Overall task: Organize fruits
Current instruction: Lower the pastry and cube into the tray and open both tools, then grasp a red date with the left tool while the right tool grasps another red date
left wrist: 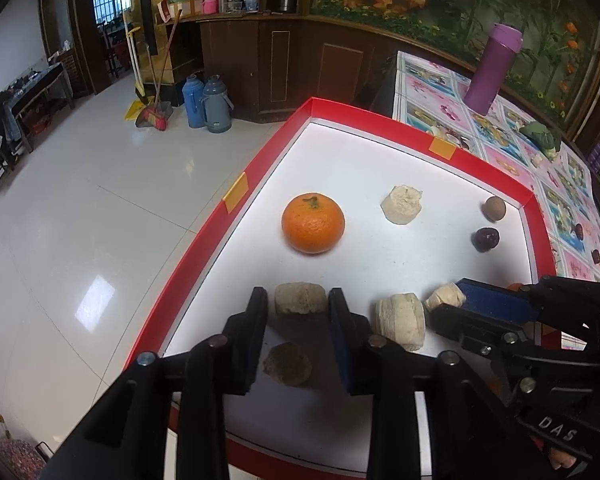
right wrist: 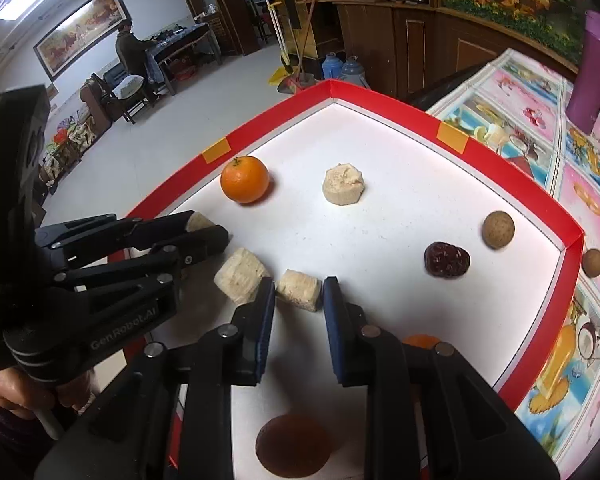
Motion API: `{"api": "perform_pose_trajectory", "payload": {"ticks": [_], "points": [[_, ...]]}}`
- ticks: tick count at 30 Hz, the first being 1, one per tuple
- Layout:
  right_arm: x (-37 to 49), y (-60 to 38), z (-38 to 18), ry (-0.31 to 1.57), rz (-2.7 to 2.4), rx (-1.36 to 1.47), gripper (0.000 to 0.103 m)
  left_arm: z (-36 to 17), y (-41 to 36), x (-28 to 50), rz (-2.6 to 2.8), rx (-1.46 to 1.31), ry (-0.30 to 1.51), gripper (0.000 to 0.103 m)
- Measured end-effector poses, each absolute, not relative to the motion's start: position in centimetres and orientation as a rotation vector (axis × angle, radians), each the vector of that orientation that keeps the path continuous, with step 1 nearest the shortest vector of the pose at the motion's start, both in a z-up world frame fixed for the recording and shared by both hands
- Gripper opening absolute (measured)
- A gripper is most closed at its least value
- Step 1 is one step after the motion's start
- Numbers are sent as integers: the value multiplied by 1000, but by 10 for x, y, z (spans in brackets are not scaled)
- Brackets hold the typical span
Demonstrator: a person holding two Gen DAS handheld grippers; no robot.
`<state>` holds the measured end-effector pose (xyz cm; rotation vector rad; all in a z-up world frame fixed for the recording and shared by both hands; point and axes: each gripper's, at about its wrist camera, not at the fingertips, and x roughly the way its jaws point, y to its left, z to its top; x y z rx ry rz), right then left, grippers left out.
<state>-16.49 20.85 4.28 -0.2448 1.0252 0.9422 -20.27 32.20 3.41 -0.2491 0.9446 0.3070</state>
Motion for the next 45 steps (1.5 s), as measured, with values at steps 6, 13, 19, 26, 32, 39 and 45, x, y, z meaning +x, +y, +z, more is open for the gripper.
{"api": "perform_pose_trajectory", "payload": {"ticks": [6,13,19,26,32,39,45], "points": [[-154,183,58,984,939,-155,27,51,320,-205,340,-237,900,48],[-138,131,76,924,849,-60,28,72,298,-199,308,-206,859,51],[-126,69,82,885,748,23,28,88,250,-182,211,-120,841,56],[-105,-21,74,876,581,122,28,95,174,-149,48,-5,852,61],[-85,-116,59,876,384,200,28,91,109,-113,-83,79,886,62],[-63,-188,52,876,244,238,27,88,49,-71,-166,115,901,62],[-43,-201,49,877,202,193,27,78,19,-37,-162,104,924,62]]}}
